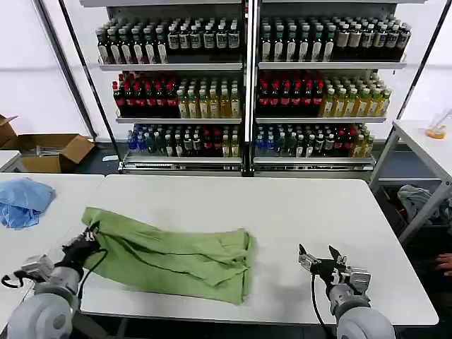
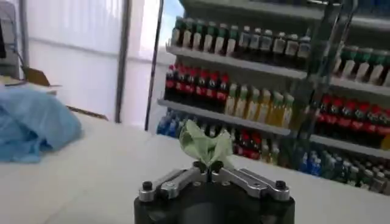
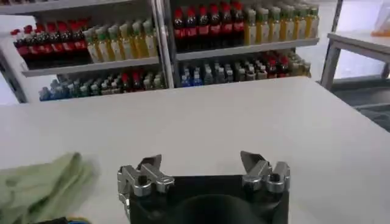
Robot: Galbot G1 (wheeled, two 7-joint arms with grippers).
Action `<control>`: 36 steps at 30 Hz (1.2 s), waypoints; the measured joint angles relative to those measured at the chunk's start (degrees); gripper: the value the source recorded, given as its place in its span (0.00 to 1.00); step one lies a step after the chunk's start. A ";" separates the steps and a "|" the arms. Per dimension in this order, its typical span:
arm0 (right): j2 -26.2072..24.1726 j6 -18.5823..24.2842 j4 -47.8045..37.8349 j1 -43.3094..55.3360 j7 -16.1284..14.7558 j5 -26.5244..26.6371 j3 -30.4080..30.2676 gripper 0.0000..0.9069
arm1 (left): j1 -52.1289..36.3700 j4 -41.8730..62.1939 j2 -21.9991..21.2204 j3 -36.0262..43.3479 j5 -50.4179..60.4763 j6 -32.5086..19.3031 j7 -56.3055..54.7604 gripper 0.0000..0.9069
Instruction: Fold and organize the clothes.
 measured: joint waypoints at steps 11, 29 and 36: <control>0.62 1.02 0.44 -0.87 -0.41 -1.30 0.58 1.00 | -2.45 -4.70 -1.05 6.87 -12.11 4.09 -1.24 0.03; 2.74 1.45 0.72 -2.11 -0.46 -3.55 0.23 1.00 | -9.87 1.13 -7.99 26.77 -13.95 5.46 -3.02 0.60; 3.00 1.49 0.63 -2.01 -0.54 -3.74 0.24 1.00 | -12.99 5.05 -10.28 31.39 -10.68 5.62 -2.41 1.00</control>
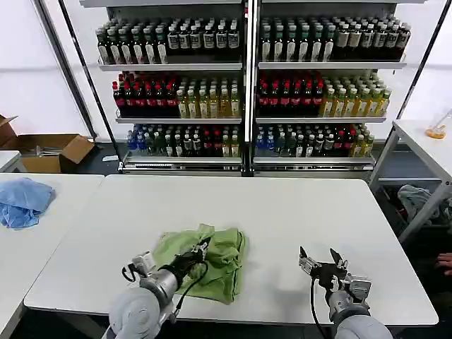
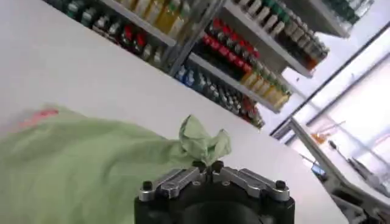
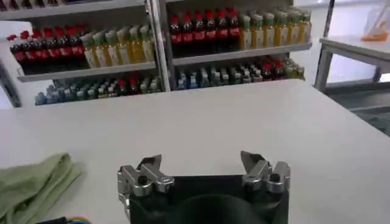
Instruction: Fold and organize the clothes.
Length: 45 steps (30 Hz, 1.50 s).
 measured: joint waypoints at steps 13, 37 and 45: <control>-0.02 0.24 -0.92 0.85 -0.13 -0.04 -0.52 1.00 | -1.53 -0.44 -0.66 1.61 1.34 -1.43 2.51 1.00; -0.52 0.39 -0.76 0.71 -0.15 -0.03 -0.48 1.00 | 8.96 0.70 7.92 -12.17 18.83 -3.46 5.62 1.00; -1.05 0.33 -0.34 -0.05 -0.12 0.15 0.22 1.00 | 9.38 3.84 6.94 -12.23 21.38 -3.18 6.61 1.00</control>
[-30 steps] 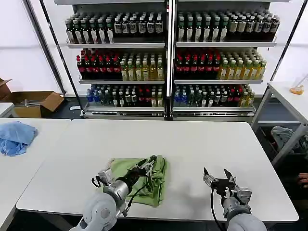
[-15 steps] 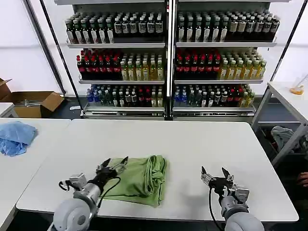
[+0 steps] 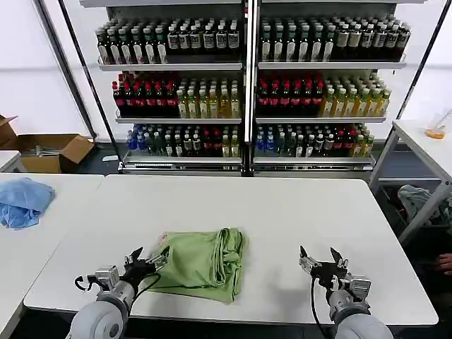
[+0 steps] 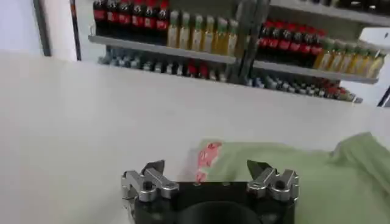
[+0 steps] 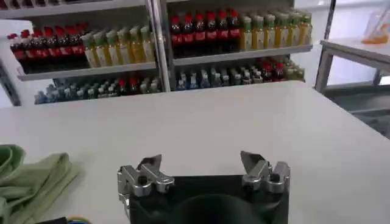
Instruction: Fold and organize the clothes.
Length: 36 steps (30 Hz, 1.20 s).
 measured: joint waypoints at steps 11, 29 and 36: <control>-0.47 -0.21 0.17 -0.37 0.25 0.23 0.47 1.00 | -1.18 2.89 -1.31 -0.97 -6.26 1.26 2.18 0.08; -1.33 -0.55 2.01 -1.63 0.62 1.40 2.18 1.00 | -1.88 6.38 -3.94 -2.96 -19.83 1.01 7.59 0.03; -1.83 -0.60 2.98 -2.38 0.74 2.00 3.09 1.00 | -1.93 7.66 -5.16 -3.95 -24.54 0.68 9.40 0.03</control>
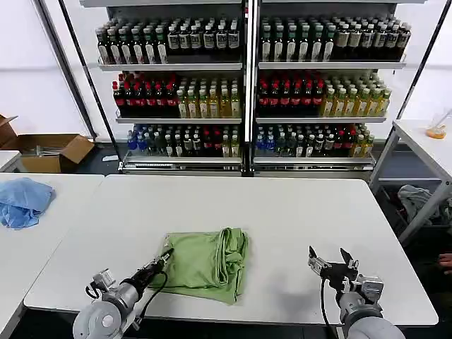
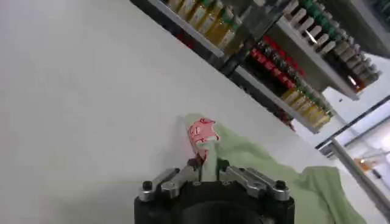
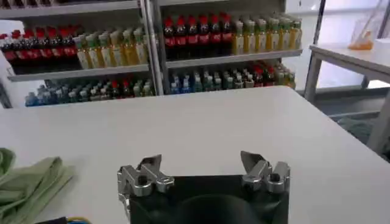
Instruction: Fold and organize the clothes.
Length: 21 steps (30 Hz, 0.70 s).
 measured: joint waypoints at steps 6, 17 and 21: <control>-0.31 -0.03 0.62 -0.47 0.14 0.44 0.54 1.00 | -0.42 0.07 -1.27 -1.09 -3.98 -0.41 0.89 0.03; -1.18 -0.02 1.81 0.12 0.27 1.82 1.22 1.00 | -0.27 -3.93 1.37 -8.45 -8.18 -0.86 0.30 0.03; -1.38 0.02 2.14 0.48 0.22 2.41 1.47 1.00 | 0.16 -5.68 6.20 -14.30 -7.99 -0.58 0.15 0.03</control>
